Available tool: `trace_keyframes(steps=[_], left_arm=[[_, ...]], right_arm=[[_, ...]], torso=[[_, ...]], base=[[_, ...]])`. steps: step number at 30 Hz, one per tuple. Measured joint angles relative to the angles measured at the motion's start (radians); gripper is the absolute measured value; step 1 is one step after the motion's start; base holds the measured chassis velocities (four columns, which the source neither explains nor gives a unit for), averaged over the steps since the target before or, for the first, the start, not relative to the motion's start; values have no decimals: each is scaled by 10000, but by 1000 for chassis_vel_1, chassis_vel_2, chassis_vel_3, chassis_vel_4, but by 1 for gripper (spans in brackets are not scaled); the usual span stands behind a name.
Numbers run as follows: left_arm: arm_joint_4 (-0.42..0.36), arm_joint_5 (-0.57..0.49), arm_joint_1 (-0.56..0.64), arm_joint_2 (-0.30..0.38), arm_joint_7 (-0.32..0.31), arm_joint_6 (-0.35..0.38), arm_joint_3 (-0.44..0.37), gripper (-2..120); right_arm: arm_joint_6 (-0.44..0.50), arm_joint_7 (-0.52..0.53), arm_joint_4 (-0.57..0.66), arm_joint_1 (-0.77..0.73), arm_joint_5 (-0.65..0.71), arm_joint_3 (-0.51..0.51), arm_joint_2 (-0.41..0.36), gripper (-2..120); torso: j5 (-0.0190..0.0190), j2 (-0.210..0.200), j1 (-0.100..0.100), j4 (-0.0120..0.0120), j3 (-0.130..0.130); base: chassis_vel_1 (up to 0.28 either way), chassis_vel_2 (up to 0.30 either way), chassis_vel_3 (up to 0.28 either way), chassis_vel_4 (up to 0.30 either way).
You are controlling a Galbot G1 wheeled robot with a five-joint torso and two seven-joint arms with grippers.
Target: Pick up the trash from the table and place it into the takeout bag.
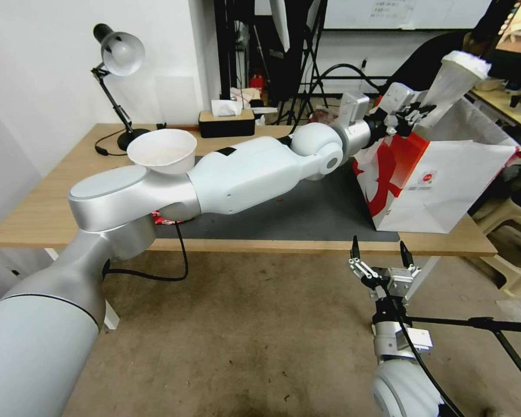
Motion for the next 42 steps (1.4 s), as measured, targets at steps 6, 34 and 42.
trace_keyframes(steps=[6, 34, 42], left_arm=[[-6, 3, -54, -105, -97, 90, -34, 37], [-3259, -48, 2850, 3444, -2078, 100, -3320, 100], [-4462, 342, 4397, 5083, -2379, 176, -4280, 100]], right_arm=[[21, 0, 20, -18, 0, 27, -4, 100], [-31, 6, 105, -66, -122, 32, 94, 100], [-63, 8, 62, -24, -169, -38, 116, 100]], torso=[[0, 0, -1, -2, 0], [-3, 0, 0, -3, 0], [-4, 0, 0, 0, 0]], base=[[0, 0, 0, 0], [0, 0, 0, 0], [0, 0, 0, 0]])
